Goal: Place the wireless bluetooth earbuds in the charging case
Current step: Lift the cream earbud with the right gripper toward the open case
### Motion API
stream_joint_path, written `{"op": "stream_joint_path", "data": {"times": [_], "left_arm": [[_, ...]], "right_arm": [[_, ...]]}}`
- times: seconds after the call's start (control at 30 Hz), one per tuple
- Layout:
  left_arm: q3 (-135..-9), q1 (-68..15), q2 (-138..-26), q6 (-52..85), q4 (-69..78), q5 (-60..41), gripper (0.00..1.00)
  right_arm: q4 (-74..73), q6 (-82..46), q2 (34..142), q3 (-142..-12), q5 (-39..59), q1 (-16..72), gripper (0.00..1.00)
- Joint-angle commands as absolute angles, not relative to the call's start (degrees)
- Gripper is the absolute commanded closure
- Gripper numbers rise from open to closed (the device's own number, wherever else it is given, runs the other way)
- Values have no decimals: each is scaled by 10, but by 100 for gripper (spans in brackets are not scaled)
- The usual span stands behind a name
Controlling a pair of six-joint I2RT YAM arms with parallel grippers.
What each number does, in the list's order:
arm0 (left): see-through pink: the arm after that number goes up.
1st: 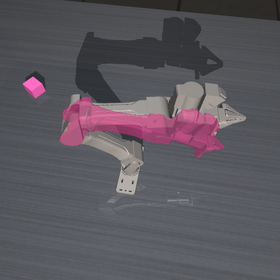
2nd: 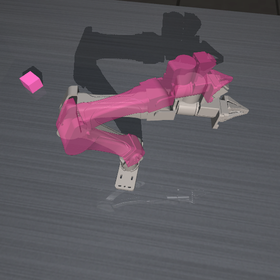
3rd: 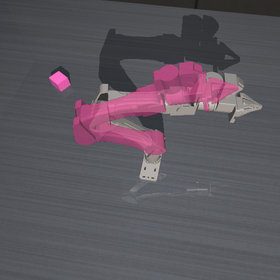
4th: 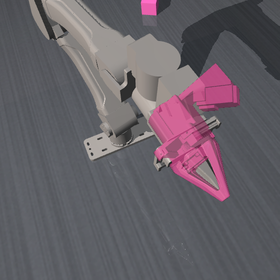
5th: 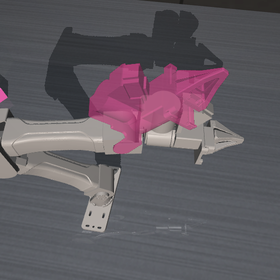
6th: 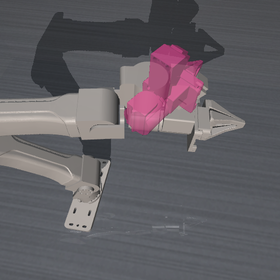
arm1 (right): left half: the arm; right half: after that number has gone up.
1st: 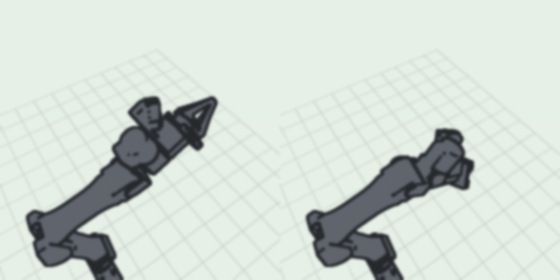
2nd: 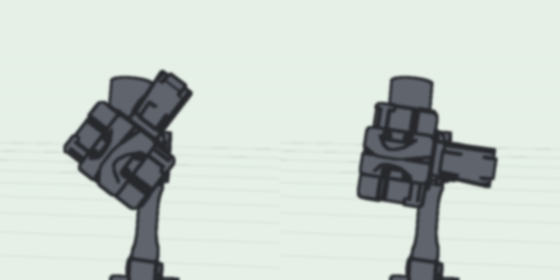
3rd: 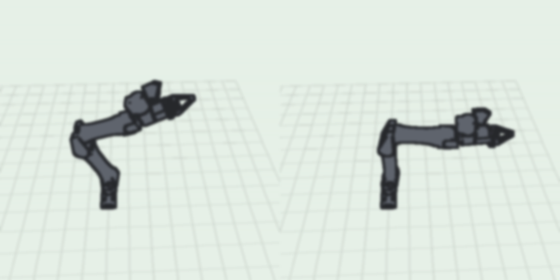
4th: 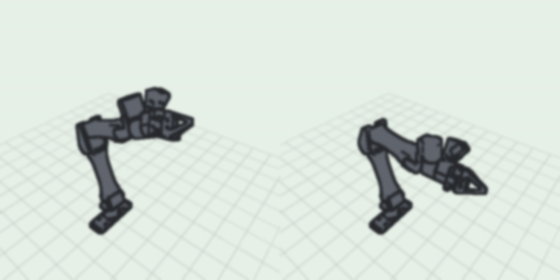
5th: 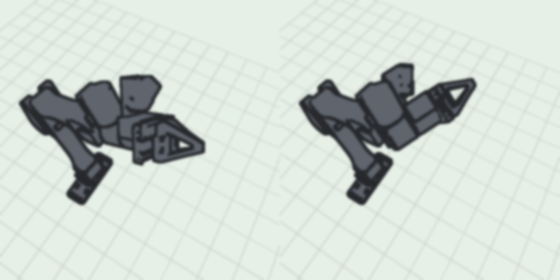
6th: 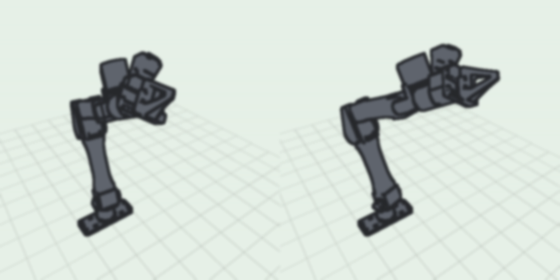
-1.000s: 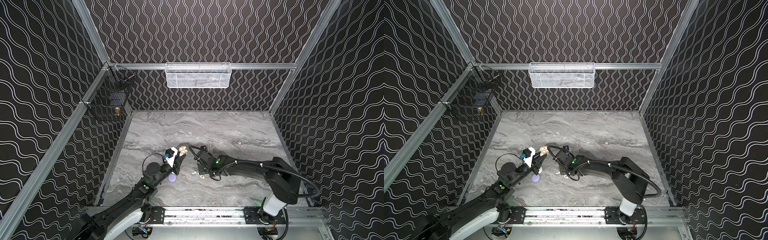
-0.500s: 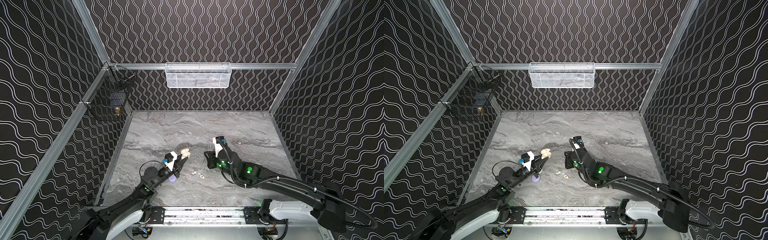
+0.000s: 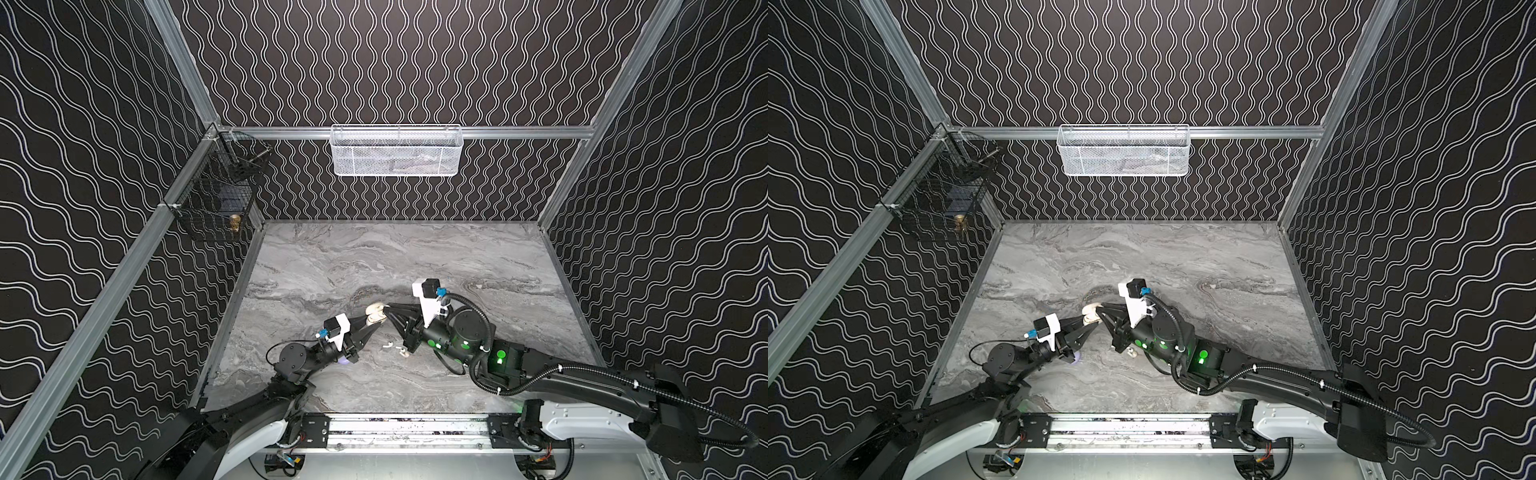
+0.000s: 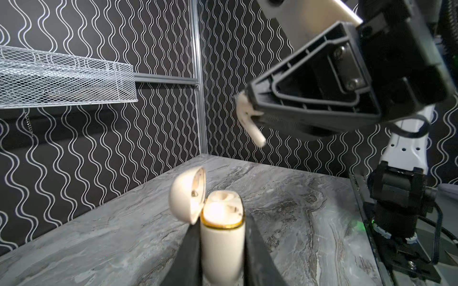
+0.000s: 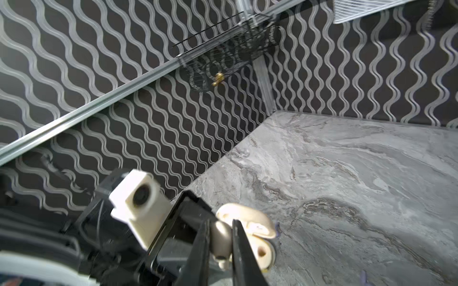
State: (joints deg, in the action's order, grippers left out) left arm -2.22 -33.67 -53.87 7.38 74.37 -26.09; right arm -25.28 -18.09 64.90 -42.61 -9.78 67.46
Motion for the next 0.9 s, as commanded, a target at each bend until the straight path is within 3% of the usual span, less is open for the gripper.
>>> {"op": "stream_joint_path", "data": {"times": [0.0,0.23,0.87], "left_arm": [[-23,-336,-557,106,827,-299,100],[-32,-336,-607,128,886,-340,100],[-37,-338,-591,127,886,-374,100]], "right_arm": [[-330,-146,643,-406,-86,680,87],[-387,-126,627,-365,-65,681,86],[-431,-127,625,-327,-82,681,86]]}}
